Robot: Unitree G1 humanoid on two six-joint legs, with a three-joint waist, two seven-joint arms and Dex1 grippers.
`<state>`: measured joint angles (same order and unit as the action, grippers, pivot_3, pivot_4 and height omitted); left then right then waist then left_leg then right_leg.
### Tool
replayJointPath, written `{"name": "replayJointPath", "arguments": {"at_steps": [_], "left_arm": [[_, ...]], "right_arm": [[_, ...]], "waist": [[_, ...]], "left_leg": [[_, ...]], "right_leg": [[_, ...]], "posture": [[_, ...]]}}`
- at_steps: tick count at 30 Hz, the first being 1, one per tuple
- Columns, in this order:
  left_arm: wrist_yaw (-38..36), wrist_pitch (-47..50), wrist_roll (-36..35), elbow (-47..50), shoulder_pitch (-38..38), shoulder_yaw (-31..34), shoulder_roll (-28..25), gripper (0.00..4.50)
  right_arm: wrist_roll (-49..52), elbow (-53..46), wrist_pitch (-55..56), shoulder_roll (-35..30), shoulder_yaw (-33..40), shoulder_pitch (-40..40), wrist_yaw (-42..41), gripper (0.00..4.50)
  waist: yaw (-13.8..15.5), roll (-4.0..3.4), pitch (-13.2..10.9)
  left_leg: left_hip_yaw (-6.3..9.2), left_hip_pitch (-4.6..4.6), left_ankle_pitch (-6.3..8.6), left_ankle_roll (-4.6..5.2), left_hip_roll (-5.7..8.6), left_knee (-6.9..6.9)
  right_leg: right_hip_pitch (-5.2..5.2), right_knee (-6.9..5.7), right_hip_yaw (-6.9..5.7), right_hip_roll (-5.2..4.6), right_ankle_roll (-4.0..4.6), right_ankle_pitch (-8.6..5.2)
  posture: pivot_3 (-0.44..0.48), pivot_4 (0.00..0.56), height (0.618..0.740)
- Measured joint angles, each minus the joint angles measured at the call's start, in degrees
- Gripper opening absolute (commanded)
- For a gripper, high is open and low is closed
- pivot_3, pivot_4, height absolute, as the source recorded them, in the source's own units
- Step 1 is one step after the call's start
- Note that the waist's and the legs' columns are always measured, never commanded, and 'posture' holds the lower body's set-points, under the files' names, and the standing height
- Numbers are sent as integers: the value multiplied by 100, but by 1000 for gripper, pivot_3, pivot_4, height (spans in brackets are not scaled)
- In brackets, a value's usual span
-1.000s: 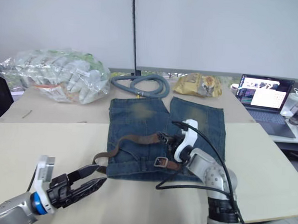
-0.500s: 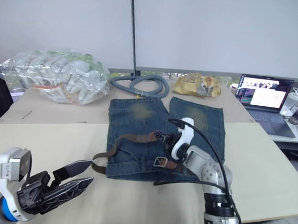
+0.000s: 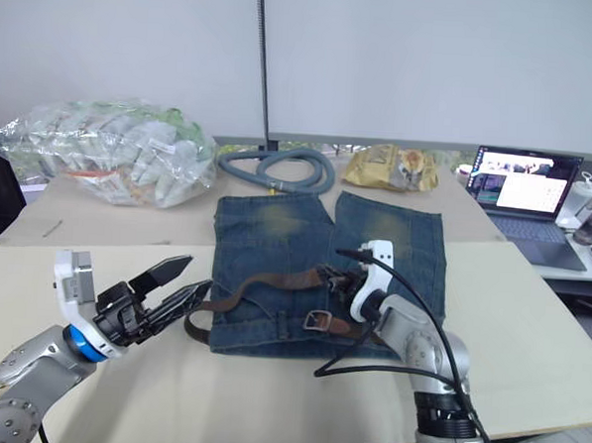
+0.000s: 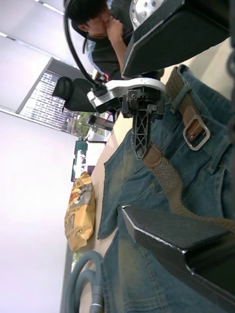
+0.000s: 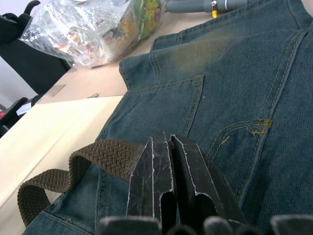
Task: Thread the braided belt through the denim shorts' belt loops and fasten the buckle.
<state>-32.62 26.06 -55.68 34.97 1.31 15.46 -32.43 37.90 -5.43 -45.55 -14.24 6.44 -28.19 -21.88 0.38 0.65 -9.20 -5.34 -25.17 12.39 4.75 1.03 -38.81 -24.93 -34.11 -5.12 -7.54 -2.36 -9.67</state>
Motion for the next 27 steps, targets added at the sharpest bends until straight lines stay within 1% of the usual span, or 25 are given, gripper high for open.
{"name": "replayJointPath", "arguments": {"at_steps": [4,8,10,13,15,20,27], "left_arm": [[-56,-434,1258,-329,-204,-684,83,4403],[-91,-953,2255,-632,-465,-1230,219,4403],[-93,-1290,2653,-766,-561,-1364,375,4403],[-44,-1514,2940,-861,-636,-1515,611,4403],[-35,-1649,3236,-938,-701,-1626,624,4403],[28,-2344,4193,-1376,-831,-1723,581,4403],[440,-3678,5684,-1908,-1017,-2053,647,4403]], "right_arm": [[227,-166,-92,286,125,10,129,0],[673,-321,-386,555,337,8,393,0],[907,-429,-553,649,453,11,562,0],[1266,-550,-751,786,581,11,758,0],[1424,-578,-845,841,589,22,872,0],[1850,-691,-1007,904,629,135,1125,0],[2548,-884,-1210,932,668,252,1362,0]], "waist": [[28,-2,1],[28,-2,1],[25,-2,1],[23,-2,1],[25,-2,1],[27,-3,2],[30,-3,2]], "left_leg": [[-1,0,0,0,1,-1],[0,0,1,0,0,0],[0,0,1,0,-2,1],[0,0,1,1,-4,1],[0,0,1,1,-3,0],[0,0,2,5,-2,0],[0,0,6,12,-4,-1]], "right_leg": [[2,0,0,0,0,0],[-1,0,0,0,1,1],[-3,0,0,0,2,1],[-2,-1,1,0,2,1],[-3,-3,1,0,3,1],[-3,-3,1,0,3,2],[-3,-3,2,-2,3,2]], "posture": [[0,150,740],[0,150,740],[0,150,740],[0,150,740],[0,150,740],[0,150,740],[0,150,740]]}}
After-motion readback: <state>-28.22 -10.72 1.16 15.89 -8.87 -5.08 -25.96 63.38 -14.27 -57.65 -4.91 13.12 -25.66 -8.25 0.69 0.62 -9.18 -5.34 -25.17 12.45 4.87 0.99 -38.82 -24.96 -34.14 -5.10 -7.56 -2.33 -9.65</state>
